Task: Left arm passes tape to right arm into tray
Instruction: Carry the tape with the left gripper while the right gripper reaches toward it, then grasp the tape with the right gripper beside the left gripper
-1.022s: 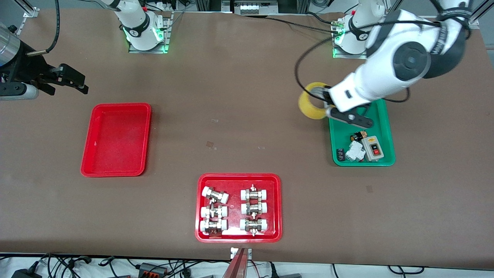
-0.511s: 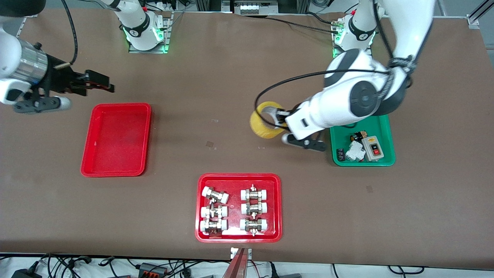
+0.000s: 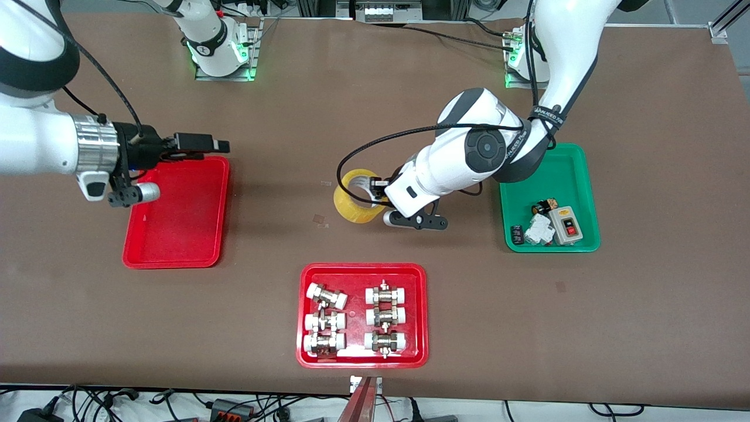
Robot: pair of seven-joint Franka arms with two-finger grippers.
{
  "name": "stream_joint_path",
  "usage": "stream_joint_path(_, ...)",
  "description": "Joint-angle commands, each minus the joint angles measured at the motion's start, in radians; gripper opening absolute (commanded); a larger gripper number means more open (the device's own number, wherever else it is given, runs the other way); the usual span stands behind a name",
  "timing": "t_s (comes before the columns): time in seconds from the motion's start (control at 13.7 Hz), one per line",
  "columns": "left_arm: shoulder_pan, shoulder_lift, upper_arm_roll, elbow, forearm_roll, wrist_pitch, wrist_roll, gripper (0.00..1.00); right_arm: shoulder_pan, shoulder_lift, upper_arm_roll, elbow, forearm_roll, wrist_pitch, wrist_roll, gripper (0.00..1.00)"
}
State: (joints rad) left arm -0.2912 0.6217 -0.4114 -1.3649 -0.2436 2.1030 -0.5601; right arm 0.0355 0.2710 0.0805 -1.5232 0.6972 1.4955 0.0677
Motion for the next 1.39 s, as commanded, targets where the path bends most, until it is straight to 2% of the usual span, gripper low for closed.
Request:
stream_joint_path(0.0, -0.032, 0.061, 0.006, 0.095, -0.016, 0.025, -0.063, 0.00, 0.033, 0.040, 0.001, 0.015, 0.086, 0.070, -0.069, 1.00)
stream_joint_path(0.44, -0.052, 0.067, 0.008, 0.101, -0.017, 0.032, -0.210, 0.00, 0.153, 0.164, 0.001, 0.015, 0.205, 0.294, -0.238, 1.00)
stream_joint_path(0.8, -0.052, 0.067, 0.008, 0.101, -0.014, 0.032, -0.213, 0.00, 0.237, 0.217, 0.001, 0.014, 0.205, 0.417, -0.256, 1.00)
stream_joint_path(1.31, -0.052, 0.067, 0.008, 0.101, -0.014, 0.032, -0.211, 0.00, 0.291, 0.261, 0.001, 0.012, 0.200, 0.512, -0.256, 1.00)
